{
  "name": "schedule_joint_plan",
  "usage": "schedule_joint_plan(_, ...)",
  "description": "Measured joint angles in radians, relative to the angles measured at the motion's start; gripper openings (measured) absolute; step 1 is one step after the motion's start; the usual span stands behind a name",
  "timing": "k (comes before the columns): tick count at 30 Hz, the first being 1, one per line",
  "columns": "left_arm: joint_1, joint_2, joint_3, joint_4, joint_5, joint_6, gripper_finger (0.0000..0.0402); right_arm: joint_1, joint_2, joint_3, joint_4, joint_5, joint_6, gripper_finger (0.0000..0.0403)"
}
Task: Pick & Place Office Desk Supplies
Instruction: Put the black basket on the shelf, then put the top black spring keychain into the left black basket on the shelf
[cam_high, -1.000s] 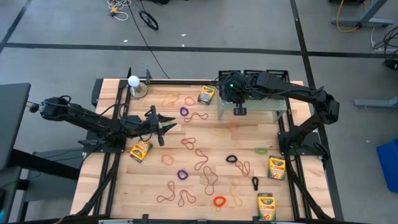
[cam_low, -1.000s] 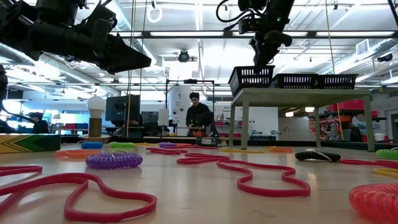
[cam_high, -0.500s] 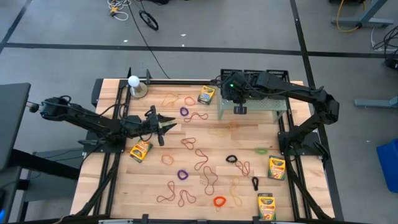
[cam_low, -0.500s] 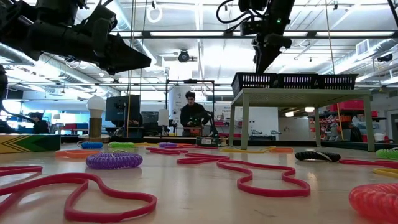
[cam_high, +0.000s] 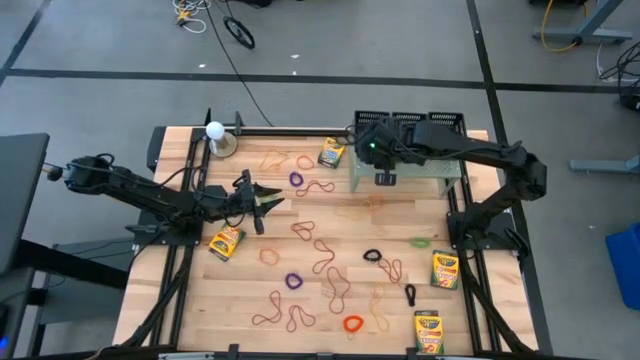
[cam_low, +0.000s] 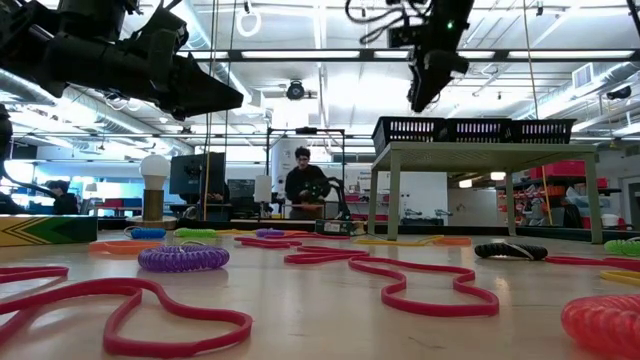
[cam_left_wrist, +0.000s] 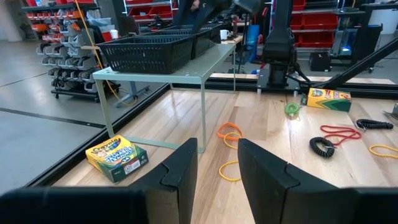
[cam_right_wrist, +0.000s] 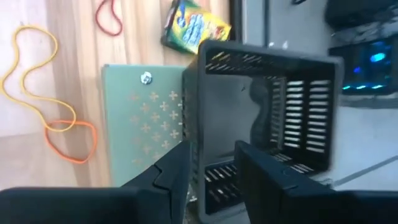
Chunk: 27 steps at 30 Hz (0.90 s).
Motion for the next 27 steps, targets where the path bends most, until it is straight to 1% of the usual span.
schedule_joint_plan(2, 0.0, 0.0, 0.0, 0.0, 0.0, 0.0, 0.0124, 0.036, -0.022, 0.0, -0.001, 0.015, 0.042, 0.013)
schedule_joint_plan(6, 0.0, 0.0, 0.0, 0.0, 0.0, 0.0, 0.0124, 0.123, -0.054, -0.014, 0.003, -0.01, 0.232, 0.0107)
schedule_joint_plan(11, 0.0, 0.0, 0.0, 0.001, 0.0, 0.01, 0.0124, 0.284, -0.068, -0.178, 0.154, -0.066, 0.327, 0.0056)
schedule_joint_plan(15, 0.0, 0.0, 0.0, 0.0, 0.0, 0.021, 0.0124, 0.417, -0.069, -0.318, 0.344, -0.09, 0.449, 0.0011)
schedule_joint_plan(18, 0.0, 0.0, 0.0, 0.0, 0.0, 0.021, 0.0124, 0.508, -0.069, -0.406, 0.482, -0.093, 0.558, 0.0007)
schedule_joint_plan(20, 0.0, 0.0, 0.0, 0.0, 0.0, 0.021, 0.0124, 0.562, -0.069, -0.448, 0.528, -0.093, 0.643, 0.0013)
schedule_joint_plan(24, 0.0, 0.0, 0.0, 0.0, 0.0, 0.022, 0.0124, 0.649, -0.069, -0.491, 0.507, -0.088, 0.806, 0.0015)
schedule_joint_plan(27, 0.0, 0.0, 0.0, 0.0, 0.0, 0.023, 0.0124, 0.691, -0.069, -0.497, 0.455, -0.085, 0.904, 0.0014)
